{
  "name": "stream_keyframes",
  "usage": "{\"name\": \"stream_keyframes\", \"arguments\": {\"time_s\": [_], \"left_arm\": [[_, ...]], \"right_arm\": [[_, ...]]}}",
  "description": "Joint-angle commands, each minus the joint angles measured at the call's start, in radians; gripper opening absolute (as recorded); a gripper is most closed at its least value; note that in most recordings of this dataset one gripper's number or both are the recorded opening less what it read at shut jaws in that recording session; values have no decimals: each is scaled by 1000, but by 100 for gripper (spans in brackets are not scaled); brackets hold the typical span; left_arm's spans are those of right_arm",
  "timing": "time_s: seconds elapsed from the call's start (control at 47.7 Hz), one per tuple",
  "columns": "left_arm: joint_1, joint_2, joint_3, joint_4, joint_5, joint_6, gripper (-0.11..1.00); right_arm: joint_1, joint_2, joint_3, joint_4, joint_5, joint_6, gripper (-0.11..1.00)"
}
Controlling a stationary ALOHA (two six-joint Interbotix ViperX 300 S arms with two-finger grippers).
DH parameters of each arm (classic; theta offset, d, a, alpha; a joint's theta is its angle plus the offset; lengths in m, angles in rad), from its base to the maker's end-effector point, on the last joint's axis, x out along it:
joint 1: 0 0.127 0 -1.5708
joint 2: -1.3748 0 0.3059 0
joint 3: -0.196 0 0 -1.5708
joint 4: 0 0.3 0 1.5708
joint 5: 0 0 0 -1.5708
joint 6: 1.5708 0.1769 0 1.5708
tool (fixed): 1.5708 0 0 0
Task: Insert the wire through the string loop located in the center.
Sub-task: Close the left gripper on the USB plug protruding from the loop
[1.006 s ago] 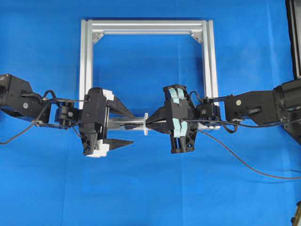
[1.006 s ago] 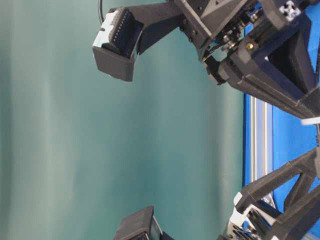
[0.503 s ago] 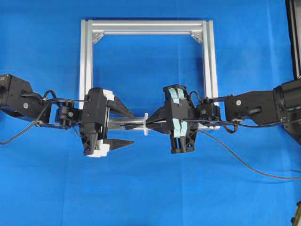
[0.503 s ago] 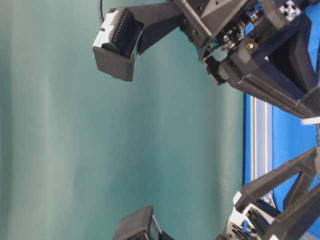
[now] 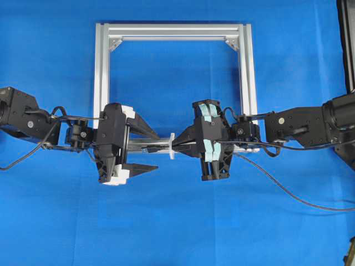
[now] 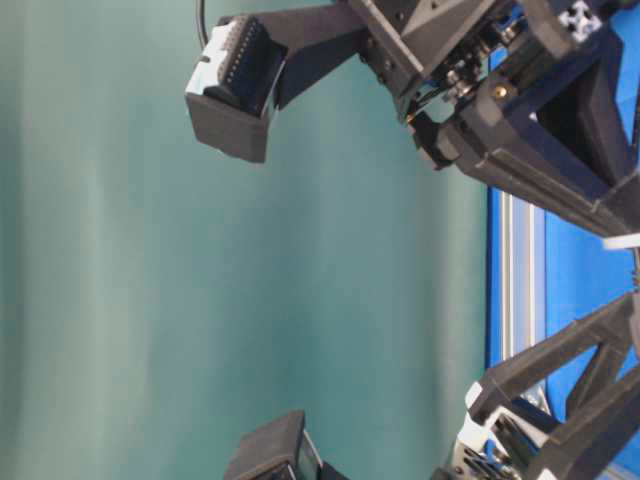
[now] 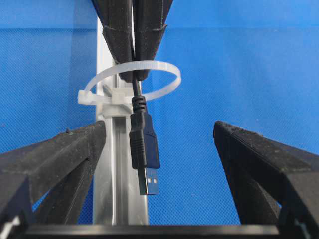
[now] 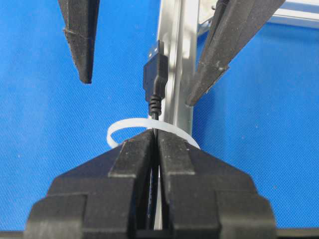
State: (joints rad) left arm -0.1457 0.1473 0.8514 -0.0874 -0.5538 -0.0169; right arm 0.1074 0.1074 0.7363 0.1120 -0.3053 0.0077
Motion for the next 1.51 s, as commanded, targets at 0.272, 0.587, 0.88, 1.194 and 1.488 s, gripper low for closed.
{"name": "stream_keyframes", "arguments": {"time_s": [0.272, 0.587, 0.88, 1.194, 1.488], "left_arm": [[-3, -12, -20, 3, -9, 0, 92], [-8, -12, -18, 9, -5, 8, 86], [-6, -12, -20, 9, -23, 9, 10], [-3, -12, -17, 11, -18, 8, 9], [-3, -12, -18, 11, -18, 8, 9]], "right_arm": [[2, -15, -12, 3, -2, 0, -2], [2, -15, -12, 3, -2, 0, -2], [2, -15, -14, 0, 5, -3, -2], [2, -15, -14, -8, 9, -9, -2], [2, -18, -14, -8, 31, -9, 1]]}}
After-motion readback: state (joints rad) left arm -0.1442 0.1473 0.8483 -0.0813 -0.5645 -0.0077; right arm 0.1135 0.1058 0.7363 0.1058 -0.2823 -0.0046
